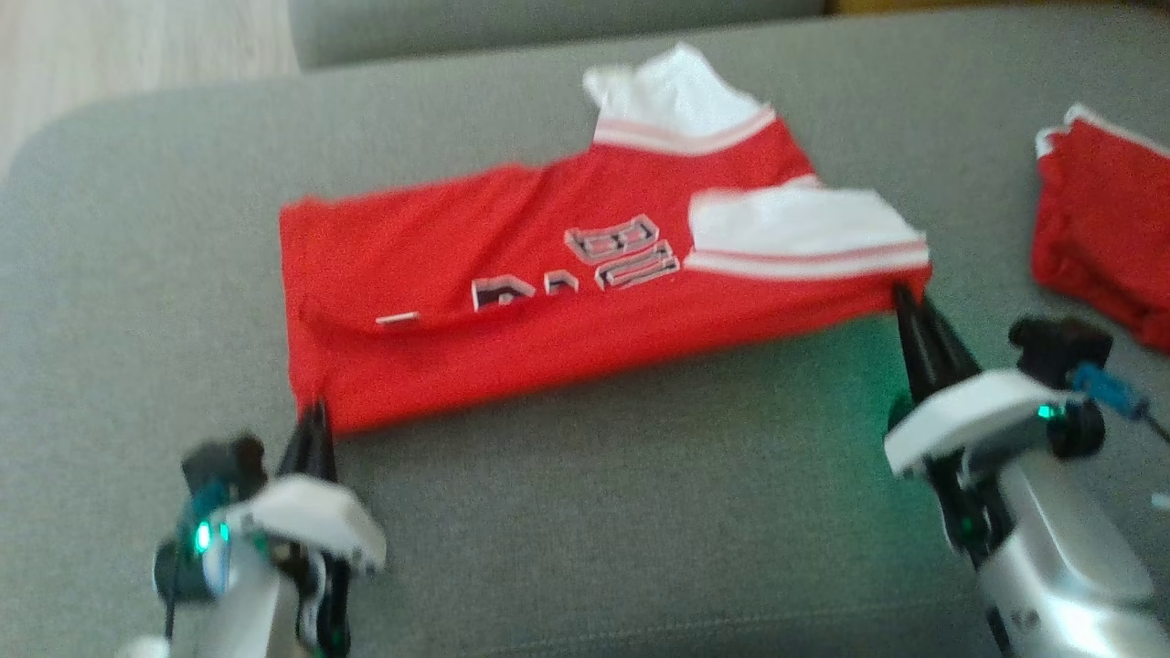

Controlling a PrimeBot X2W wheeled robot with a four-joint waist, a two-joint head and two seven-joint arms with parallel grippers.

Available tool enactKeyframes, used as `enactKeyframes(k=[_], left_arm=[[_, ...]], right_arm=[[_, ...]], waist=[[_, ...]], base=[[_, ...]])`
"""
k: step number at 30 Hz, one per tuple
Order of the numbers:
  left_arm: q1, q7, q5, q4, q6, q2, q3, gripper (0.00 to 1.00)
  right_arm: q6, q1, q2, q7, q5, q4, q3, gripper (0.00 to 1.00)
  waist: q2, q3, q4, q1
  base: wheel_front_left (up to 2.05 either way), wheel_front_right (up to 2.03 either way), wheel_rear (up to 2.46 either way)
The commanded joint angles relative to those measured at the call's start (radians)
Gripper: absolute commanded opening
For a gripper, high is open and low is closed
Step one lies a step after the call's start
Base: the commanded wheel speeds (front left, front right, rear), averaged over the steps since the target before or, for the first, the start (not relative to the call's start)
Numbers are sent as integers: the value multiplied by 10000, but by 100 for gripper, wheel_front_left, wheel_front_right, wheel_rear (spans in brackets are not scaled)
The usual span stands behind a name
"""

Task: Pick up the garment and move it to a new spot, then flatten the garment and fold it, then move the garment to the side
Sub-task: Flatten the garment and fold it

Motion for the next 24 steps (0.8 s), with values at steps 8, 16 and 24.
enactKeyframes(k=[8,16,24], left_arm=[[1742,-51,-410,-6,243,189,-32,0],[1663,-51,-384,-462,521,189,-385,100],[132,-51,67,-790,625,276,-253,100]], right_arm=[[35,2069,-702,840,703,-1117,307,0],[35,2430,-424,1060,302,-1519,-11,100],[35,1187,-197,973,-938,-1897,-785,100]], waist=[[-1,-1202,112,0],[-1,-603,342,0],[-1,197,407,0]], base=[[0,0,0],[0,0,0],[0,0,0]])
